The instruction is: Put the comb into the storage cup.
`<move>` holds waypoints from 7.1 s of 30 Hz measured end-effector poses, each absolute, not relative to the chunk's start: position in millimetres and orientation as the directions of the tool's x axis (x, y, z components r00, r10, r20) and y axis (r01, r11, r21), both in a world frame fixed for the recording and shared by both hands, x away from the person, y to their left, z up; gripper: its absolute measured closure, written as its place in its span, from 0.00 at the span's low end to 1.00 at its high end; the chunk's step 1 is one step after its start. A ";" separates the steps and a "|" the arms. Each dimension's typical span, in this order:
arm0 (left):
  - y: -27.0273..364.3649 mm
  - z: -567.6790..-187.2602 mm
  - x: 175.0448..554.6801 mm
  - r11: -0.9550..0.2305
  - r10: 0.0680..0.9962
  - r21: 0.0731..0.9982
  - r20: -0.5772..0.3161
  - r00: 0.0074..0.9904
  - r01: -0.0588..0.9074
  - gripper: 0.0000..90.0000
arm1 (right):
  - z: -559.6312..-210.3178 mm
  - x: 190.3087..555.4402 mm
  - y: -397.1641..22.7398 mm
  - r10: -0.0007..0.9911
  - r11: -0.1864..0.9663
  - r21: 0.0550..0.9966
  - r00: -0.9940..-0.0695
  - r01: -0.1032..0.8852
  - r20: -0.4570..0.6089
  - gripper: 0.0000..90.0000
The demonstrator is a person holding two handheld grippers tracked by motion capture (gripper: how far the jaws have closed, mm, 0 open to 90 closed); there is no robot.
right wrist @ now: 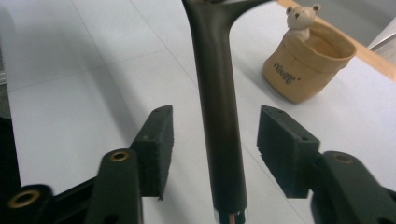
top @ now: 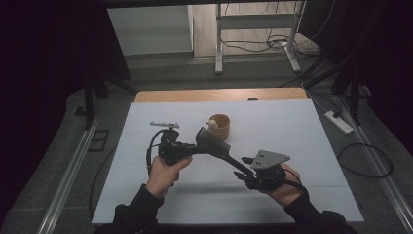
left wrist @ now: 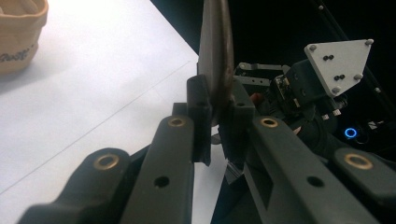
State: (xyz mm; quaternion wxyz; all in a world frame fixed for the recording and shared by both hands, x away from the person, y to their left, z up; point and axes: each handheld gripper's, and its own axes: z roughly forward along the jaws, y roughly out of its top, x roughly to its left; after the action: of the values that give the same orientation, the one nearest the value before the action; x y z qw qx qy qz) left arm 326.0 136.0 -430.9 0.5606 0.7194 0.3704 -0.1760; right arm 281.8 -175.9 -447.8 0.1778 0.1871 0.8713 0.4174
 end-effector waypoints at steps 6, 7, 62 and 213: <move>137.2 -428.5 325.2 -0.109 0.352 0.691 -0.645 0.678 0.714 0.92 | -448.6 286.4 -177.5 0.490 0.579 0.780 -0.866 0.236 -0.101 0.38; 137.3 -428.0 324.9 -0.111 0.354 0.693 -0.642 0.680 0.712 0.92 | -448.8 287.2 -178.0 0.495 0.578 0.778 -0.864 0.246 -0.094 0.36; 158.4 -386.1 341.5 -0.177 0.496 0.758 -0.482 0.722 0.628 0.92 | -466.1 289.3 -233.2 0.628 0.560 0.688 -0.778 0.462 0.013 0.00; 137.7 -404.4 464.1 -0.152 0.706 0.708 -0.411 0.577 0.690 0.92 | -458.2 241.0 -324.1 0.818 0.390 0.674 -0.572 0.628 0.059 0.00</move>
State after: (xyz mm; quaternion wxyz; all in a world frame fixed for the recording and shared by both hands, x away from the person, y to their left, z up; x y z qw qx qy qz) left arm 464.1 137.7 -404.4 0.4610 0.7588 0.4600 0.0090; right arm 241.0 -324.1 -458.2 0.1427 0.4400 0.8214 0.3337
